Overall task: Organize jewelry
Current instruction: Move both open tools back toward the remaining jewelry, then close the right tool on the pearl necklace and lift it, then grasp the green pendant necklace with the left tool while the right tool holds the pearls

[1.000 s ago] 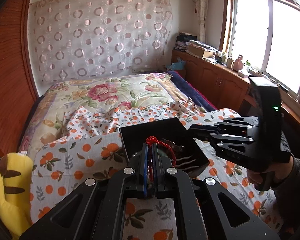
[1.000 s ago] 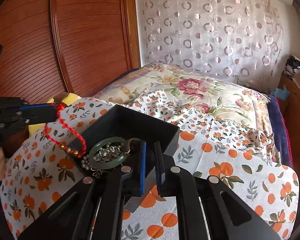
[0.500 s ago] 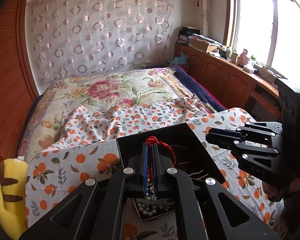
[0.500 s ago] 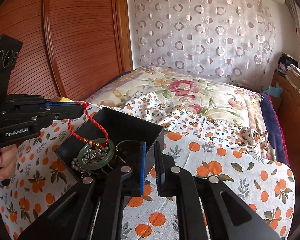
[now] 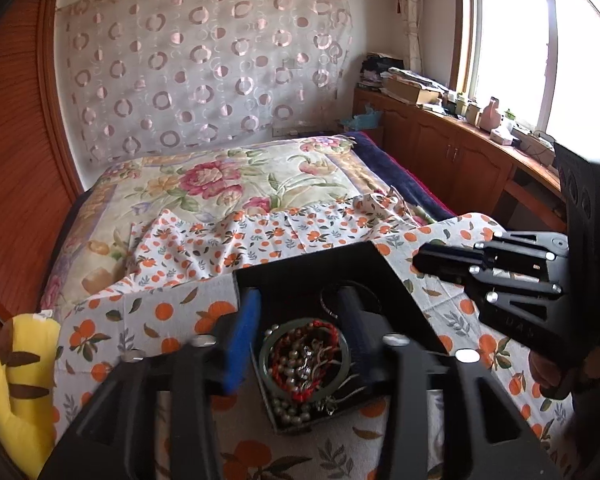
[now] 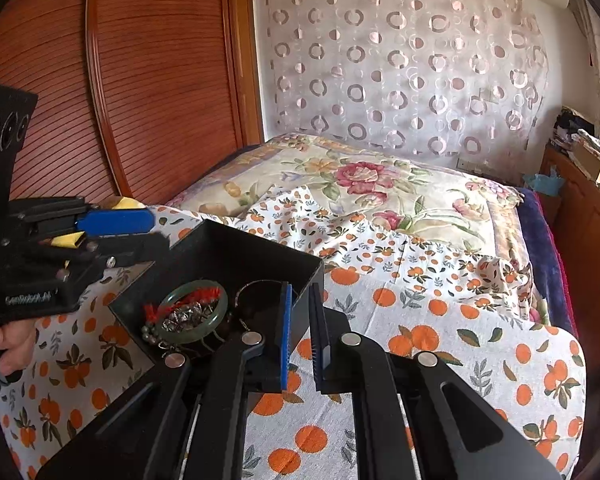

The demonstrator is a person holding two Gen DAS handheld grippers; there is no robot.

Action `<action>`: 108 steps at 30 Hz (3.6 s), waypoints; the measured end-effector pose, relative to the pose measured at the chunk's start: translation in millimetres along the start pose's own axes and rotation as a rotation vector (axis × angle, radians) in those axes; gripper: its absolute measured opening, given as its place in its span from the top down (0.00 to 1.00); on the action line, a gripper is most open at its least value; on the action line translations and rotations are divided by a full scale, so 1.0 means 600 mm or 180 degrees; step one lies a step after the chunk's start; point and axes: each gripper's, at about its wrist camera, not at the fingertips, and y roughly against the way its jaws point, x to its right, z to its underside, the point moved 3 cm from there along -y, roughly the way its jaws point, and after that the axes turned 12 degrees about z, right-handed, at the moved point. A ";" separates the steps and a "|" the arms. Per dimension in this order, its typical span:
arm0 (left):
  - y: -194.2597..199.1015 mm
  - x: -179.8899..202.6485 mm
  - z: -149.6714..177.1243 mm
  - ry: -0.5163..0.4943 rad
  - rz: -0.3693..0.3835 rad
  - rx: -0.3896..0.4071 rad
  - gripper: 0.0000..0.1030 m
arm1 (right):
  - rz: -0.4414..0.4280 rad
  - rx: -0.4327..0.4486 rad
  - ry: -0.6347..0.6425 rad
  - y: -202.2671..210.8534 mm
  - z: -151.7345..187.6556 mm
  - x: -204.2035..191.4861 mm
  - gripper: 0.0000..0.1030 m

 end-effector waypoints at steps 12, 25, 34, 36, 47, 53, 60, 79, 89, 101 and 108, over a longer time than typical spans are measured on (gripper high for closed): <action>0.055 0.024 0.079 -0.0022 0.0060 -0.0028 0.16 | 0.0131 0.0063 0.0121 0.080 0.013 -0.010 0.89; 0.067 0.056 0.176 0.0032 0.0107 -0.0256 0.13 | 0.0207 -0.0155 -0.0002 0.138 0.119 -0.011 0.87; 0.057 0.072 0.215 0.0007 0.0100 -0.0445 0.13 | 0.0121 -0.0344 -0.0022 0.153 0.180 -0.031 0.79; 0.055 0.076 0.222 0.0006 0.0097 -0.0473 0.13 | 0.0083 -0.0395 0.0019 0.154 0.195 -0.043 0.79; 0.076 0.107 0.244 0.0003 0.0165 -0.0455 0.13 | -0.0148 -0.0640 0.0093 0.152 0.240 -0.079 0.79; 0.086 0.125 0.256 -0.0019 0.0206 -0.0443 0.13 | -0.0178 -0.0688 0.0126 0.156 0.250 -0.082 0.81; 0.084 0.134 0.264 -0.0011 0.0260 -0.0462 0.13 | -0.0118 -0.0456 0.0075 0.189 0.240 -0.069 0.89; 0.075 0.149 0.266 -0.0031 0.0295 -0.0487 0.13 | 0.0042 0.0002 -0.0020 0.264 0.187 -0.028 0.89; 0.076 0.141 0.247 -0.0049 0.0324 -0.0406 0.13 | 0.0215 0.0091 -0.0081 0.280 0.184 0.002 0.89; 0.047 0.158 0.225 -0.0156 0.0461 -0.0475 0.45 | 0.0326 0.0178 -0.0115 0.294 0.168 0.023 0.89; 0.008 0.187 0.205 -0.0219 0.0655 -0.0611 0.59 | 0.0362 0.0148 -0.0127 0.293 0.173 0.032 0.89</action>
